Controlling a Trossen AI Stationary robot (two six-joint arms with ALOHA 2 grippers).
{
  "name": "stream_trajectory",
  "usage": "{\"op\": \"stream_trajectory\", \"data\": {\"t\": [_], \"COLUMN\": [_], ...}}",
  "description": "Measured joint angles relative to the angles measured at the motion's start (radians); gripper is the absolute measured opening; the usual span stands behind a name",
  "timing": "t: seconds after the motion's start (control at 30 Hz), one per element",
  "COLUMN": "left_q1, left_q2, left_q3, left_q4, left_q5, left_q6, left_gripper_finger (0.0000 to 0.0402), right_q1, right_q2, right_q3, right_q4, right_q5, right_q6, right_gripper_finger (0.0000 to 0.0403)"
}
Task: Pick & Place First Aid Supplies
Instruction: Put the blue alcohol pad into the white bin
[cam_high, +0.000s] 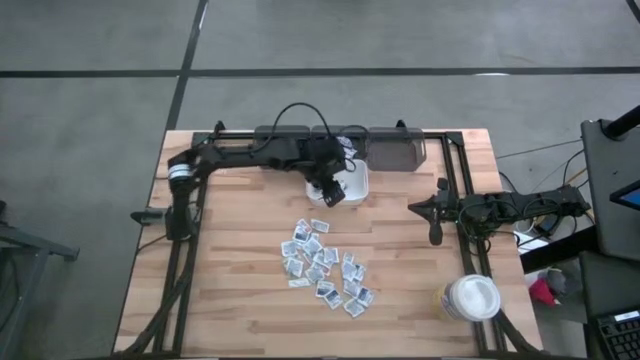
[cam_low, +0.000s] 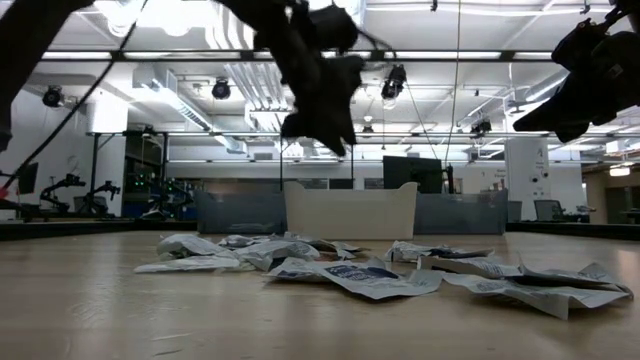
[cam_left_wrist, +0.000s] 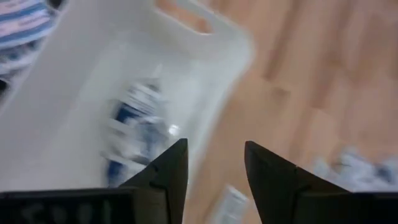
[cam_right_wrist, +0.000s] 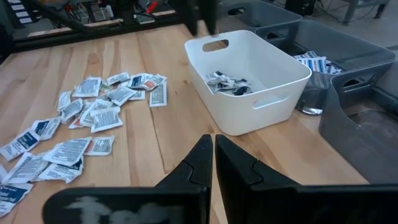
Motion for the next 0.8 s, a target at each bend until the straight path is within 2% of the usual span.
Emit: {"op": "stream_trajectory", "data": {"t": [0.1, 0.2, 0.43, 0.53, 0.7, 0.8], "left_q1": [-0.069, -0.167, -0.382, -0.446, -0.5, -0.501], "left_q2": [-0.049, -0.077, -0.083, -0.083, -0.083, -0.083], "left_q3": [-0.004, -0.005, -0.039, -0.073, -0.171, -0.246], "left_q4": [-0.003, -0.003, -0.037, -0.138, -0.278, -0.289], "left_q5": [-0.003, -0.047, -0.252, -0.309, -0.333, -0.301], "left_q6": [-0.09, -0.177, -0.391, -0.537, -0.786, -0.947], "left_gripper_finger": [0.0149, 0.0149, 0.0149, 0.0147, 0.0147, 0.0147], "right_q1": [0.0, 0.0, 0.0, 0.0, 0.0, 0.0], "right_q2": [0.0, 0.0, 0.0, 0.0, 0.0, 0.0], "right_q3": [0.0, 0.0, 0.0, 0.0, 0.0, 0.0], "right_q4": [0.0, 0.0, 0.0, 0.0, 0.0, 0.0], "right_q5": [0.0, 0.0, 0.0, 0.0, 0.0, 0.0], "right_q6": [-0.001, -0.004, -0.004, -0.004, -0.004, -0.004], "right_gripper_finger": [0.0018, 0.0018, 0.0018, 0.0018, 0.0018, 0.0018]}}
